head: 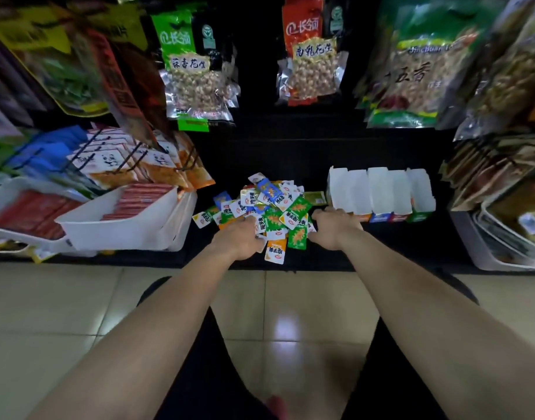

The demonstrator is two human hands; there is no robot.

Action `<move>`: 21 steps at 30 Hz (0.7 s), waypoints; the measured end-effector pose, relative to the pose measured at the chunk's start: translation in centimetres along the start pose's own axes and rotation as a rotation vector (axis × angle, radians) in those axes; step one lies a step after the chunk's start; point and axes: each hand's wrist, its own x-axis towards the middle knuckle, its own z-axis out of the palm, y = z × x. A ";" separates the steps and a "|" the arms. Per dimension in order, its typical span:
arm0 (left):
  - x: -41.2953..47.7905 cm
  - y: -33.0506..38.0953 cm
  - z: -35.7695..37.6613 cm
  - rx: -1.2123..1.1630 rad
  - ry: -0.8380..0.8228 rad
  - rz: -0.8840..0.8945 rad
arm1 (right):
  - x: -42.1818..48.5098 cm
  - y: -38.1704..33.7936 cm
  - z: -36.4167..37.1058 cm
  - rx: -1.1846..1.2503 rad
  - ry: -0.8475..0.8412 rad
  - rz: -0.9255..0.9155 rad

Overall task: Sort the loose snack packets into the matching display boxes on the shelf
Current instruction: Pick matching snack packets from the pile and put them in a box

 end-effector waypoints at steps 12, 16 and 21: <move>7.1 2.2 3.5 0.162 0.002 0.060 | 7.0 4.0 6.9 0.133 -0.036 0.038; 14.0 -0.1 6.2 0.244 -0.056 0.033 | 15.3 4.6 10.3 0.157 -0.088 0.023; 18.3 -2.4 8.2 0.274 -0.060 0.042 | 21.1 3.6 12.5 0.092 -0.061 -0.036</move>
